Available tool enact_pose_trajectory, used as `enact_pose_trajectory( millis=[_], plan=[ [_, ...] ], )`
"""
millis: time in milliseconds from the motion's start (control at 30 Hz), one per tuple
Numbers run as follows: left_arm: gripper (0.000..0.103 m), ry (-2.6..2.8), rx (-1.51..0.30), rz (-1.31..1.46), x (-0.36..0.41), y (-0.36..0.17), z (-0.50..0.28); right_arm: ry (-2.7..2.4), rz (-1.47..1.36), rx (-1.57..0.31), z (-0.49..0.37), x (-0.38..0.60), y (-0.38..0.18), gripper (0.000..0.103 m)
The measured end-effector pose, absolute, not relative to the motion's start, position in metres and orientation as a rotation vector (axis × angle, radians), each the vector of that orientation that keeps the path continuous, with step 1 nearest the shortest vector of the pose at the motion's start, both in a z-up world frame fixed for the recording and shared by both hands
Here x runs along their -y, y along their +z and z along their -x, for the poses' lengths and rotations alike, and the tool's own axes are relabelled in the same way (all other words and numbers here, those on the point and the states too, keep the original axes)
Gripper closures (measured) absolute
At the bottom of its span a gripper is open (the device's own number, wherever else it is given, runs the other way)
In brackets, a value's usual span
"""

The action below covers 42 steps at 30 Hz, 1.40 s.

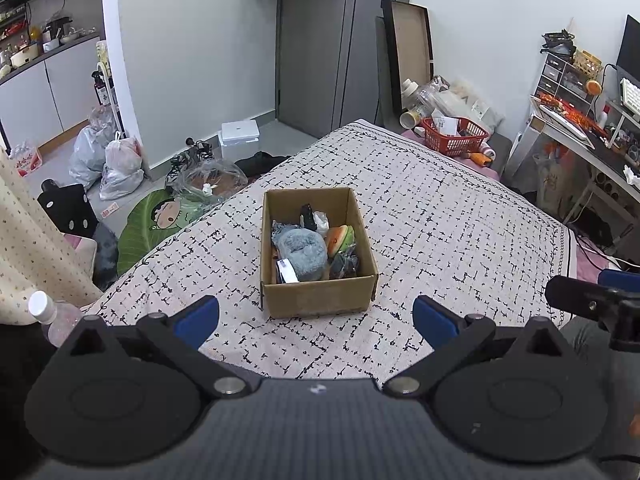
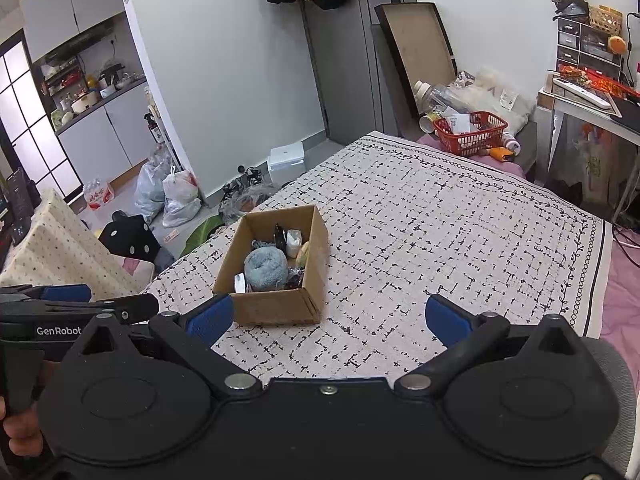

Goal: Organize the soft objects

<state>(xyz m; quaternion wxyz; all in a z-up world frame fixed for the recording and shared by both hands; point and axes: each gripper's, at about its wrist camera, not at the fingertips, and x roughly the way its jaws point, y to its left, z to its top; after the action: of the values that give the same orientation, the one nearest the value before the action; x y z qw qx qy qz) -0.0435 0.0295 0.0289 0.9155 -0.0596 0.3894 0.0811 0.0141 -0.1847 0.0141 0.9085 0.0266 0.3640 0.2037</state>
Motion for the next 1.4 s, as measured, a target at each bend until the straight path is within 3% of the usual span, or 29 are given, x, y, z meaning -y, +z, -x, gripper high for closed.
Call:
enact_pose_trajectory(
  millis=[1400],
  plan=[
    [0.001,0.198,-0.807,0.157,-0.028,0.01,0.034,0.38,-0.07,-0.786,-0.02,0.19,-0.001,0.0]
  ],
)
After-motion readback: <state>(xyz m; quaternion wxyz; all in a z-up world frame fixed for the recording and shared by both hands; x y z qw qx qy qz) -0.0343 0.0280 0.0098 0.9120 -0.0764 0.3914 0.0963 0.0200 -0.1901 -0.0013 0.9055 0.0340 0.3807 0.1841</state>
